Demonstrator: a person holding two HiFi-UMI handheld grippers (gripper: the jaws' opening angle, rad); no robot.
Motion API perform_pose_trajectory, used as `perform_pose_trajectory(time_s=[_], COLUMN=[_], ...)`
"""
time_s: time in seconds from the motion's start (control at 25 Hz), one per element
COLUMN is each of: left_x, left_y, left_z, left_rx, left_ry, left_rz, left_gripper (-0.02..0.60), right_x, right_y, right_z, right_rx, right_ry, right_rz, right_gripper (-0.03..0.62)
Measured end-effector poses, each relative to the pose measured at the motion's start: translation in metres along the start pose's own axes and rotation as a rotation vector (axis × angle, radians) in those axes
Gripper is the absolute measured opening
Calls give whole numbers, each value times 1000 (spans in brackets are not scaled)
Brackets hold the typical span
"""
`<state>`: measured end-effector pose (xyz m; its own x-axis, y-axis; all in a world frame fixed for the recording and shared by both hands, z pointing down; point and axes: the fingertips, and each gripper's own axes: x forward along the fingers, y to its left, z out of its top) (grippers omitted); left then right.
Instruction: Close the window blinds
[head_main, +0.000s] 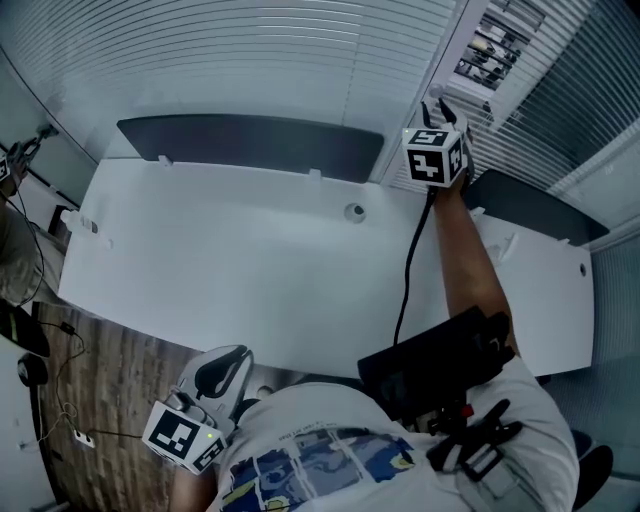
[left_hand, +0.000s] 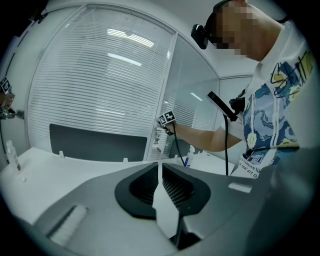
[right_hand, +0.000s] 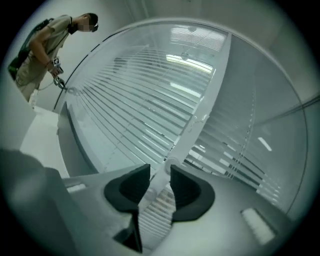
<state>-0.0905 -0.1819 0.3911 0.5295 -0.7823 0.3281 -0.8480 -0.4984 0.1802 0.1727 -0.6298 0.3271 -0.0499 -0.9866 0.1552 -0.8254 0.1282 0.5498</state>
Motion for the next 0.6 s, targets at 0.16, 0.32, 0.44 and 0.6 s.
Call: perform_pose_trajectory(time_s=[0.16, 0.32, 0.44, 0.6], left_x=[-11, -30, -49, -77], left_y=[4, 9, 13, 12], left_z=[-2, -6, -1, -5], left_rx=[19, 46, 78, 111], left_ry=[-23, -22, -42, -46], left_rz=[-24, -82, -122, -171], left_gripper=[29, 29, 29, 29], right_x=[-55, -132, -195, -276], right_y=[31, 80, 116, 158], right_z=[-5, -21, -24, -23], right_rx=[149, 259, 305, 337], right_ry=[-28, -4, 10, 24], right_rz=[143, 262, 339, 413], right_gripper=[117, 72, 42, 16])
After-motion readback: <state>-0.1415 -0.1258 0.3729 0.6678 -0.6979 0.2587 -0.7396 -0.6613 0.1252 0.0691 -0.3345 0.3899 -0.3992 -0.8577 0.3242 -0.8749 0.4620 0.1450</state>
